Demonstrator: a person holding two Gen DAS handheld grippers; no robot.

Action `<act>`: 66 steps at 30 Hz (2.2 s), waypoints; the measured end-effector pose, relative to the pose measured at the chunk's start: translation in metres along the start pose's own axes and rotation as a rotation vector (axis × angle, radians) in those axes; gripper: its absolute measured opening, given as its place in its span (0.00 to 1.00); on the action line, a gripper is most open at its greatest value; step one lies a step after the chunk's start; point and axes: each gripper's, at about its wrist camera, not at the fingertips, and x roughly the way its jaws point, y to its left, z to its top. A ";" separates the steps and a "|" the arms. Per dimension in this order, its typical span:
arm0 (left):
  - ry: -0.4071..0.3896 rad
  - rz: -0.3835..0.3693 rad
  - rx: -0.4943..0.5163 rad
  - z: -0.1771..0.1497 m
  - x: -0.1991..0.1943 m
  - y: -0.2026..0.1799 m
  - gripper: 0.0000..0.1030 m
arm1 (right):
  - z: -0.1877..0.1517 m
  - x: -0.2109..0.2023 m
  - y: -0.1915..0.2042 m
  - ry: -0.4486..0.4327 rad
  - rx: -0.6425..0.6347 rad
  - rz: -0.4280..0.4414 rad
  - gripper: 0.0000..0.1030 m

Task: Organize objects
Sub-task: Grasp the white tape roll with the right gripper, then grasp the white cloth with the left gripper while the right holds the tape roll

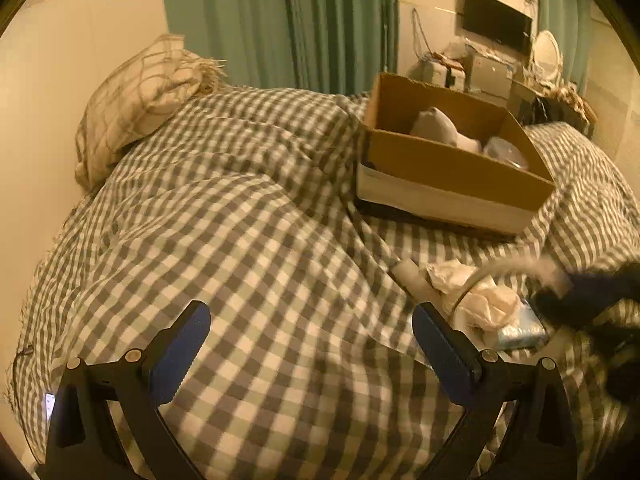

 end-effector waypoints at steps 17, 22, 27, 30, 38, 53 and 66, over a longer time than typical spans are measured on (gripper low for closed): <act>0.137 -0.134 0.119 0.001 0.045 -0.105 1.00 | 0.003 -0.038 -0.078 -0.081 0.128 -0.278 0.27; 0.160 -0.187 0.110 -0.003 0.062 -0.115 0.77 | -0.001 -0.033 -0.087 -0.066 0.148 -0.280 0.27; 0.175 -0.290 0.121 -0.006 0.059 -0.116 0.24 | -0.002 -0.033 -0.087 -0.064 0.151 -0.272 0.27; 0.147 -0.283 0.125 -0.006 0.045 -0.111 0.16 | -0.003 -0.036 -0.084 -0.071 0.148 -0.274 0.27; 0.017 -0.251 0.092 0.007 -0.005 -0.086 0.15 | -0.006 -0.062 -0.070 -0.117 0.149 -0.289 0.27; -0.202 -0.279 0.103 0.104 -0.078 -0.062 0.15 | 0.065 -0.143 -0.047 -0.314 0.041 -0.310 0.15; -0.157 -0.241 0.094 0.177 0.011 -0.067 0.15 | 0.170 -0.066 -0.084 -0.263 -0.011 -0.346 0.07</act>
